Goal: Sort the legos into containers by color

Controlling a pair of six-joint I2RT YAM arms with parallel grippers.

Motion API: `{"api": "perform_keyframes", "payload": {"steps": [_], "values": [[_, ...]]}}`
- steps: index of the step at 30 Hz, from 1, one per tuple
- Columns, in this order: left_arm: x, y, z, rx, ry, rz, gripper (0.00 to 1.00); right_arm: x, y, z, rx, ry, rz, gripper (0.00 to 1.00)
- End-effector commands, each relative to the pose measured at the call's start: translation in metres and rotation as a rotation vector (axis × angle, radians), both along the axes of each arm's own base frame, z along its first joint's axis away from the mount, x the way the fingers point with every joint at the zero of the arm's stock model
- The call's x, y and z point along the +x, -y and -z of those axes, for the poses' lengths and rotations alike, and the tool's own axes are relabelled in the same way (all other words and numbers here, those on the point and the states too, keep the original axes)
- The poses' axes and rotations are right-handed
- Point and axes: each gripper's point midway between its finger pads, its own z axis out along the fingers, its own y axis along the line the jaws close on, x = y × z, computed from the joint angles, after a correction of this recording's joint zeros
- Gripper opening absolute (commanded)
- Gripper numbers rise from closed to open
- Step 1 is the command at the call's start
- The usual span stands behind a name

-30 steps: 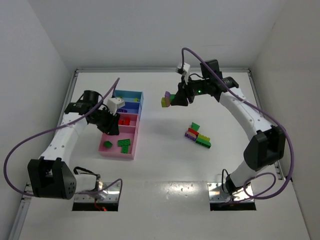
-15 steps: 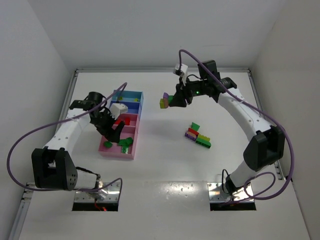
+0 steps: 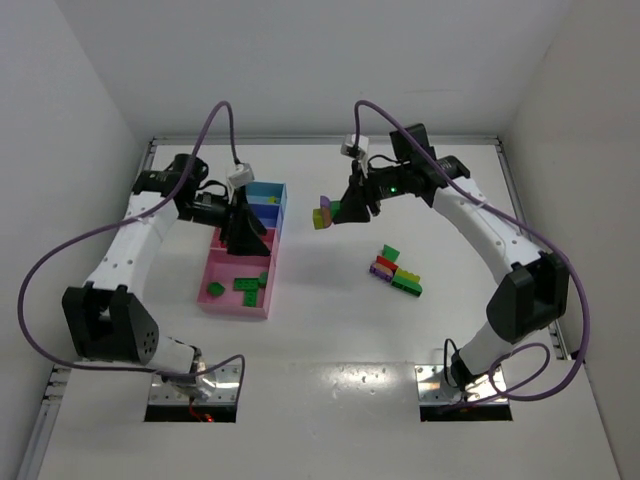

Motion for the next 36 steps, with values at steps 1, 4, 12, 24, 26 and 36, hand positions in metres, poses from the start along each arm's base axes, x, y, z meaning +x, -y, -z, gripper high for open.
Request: {"api": "perform_keyframes", "payload": {"steps": [1, 4, 12, 24, 26, 36], "values": [[-0.015, 0.025, -0.019, -0.225, -0.106, 0.116, 0.94, -0.025, -0.010, -0.031, 0.099, 0.030, -0.116, 0.16], [-0.016, 0.036, -0.023, -0.233, -0.076, 0.169, 0.94, -0.033, -0.016, -0.039, 0.139, -0.005, -0.143, 0.16], [-0.011, 0.051, -0.033, -0.234, -0.043, 0.228, 0.92, -0.054, -0.037, -0.048, 0.213, -0.110, -0.206, 0.18], [0.014, 0.071, -0.033, -0.144, 0.037, 0.155, 0.88, -0.072, -0.053, -0.059, 0.253, -0.178, -0.258, 0.18], [0.010, 0.077, -0.034, -0.146, 0.036, 0.174, 0.87, -0.075, -0.056, -0.059, 0.252, -0.179, -0.267, 0.18], [0.006, 0.080, -0.035, -0.154, 0.034, 0.188, 0.55, -0.074, -0.054, -0.049, 0.230, -0.168, -0.260, 0.18]]}}
